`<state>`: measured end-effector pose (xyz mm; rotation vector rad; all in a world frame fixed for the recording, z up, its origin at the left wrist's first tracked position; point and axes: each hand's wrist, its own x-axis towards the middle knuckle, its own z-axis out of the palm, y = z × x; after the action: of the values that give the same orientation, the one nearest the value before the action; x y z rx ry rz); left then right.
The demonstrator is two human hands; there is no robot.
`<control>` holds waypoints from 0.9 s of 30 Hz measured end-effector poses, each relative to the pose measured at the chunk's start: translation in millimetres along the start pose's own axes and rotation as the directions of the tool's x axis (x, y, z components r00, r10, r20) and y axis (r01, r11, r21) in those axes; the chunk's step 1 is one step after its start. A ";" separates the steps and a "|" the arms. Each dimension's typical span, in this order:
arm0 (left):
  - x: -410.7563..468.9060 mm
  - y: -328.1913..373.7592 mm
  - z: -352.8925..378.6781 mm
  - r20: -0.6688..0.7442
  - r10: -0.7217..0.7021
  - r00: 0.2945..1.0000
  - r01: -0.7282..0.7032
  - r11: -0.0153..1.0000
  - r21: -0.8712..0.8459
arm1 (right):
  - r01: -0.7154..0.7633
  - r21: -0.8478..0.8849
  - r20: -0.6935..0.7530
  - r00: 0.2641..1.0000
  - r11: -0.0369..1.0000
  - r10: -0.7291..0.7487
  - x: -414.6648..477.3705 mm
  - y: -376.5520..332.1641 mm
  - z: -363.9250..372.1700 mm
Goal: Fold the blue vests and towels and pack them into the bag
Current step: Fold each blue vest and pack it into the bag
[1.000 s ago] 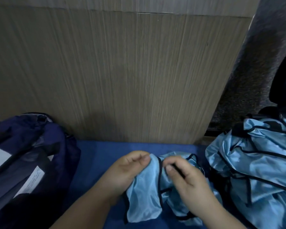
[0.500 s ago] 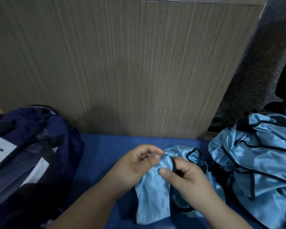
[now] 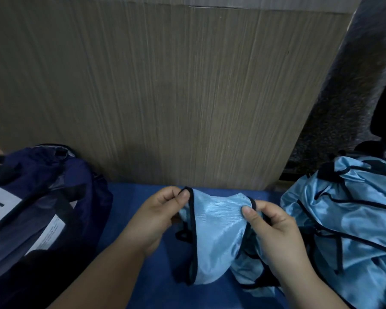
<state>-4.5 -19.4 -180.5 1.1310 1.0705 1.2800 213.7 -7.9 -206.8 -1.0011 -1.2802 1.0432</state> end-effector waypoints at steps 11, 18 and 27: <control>-2.2 -12.5 5.4 0.147 -0.034 0.989 -0.041 0.877 0.480 | -0.022 0.040 -0.015 1.000 0.999 0.022 -5.9 -0.9 8.3; -1.7 -8.0 5.1 0.081 -0.046 0.996 0.014 0.936 0.353 | 0.010 -0.066 0.004 1.000 0.998 -0.010 -6.1 -4.2 6.3; -1.2 2.9 -7.3 -0.066 -0.001 0.998 0.034 0.864 0.502 | 0.149 -0.395 0.139 0.985 0.907 -0.101 -1.7 -20.5 -6.8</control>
<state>-12.2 -20.5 -178.8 1.4691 1.5164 1.0498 221.3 -14.5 -187.6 -1.1607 -1.6786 0.7587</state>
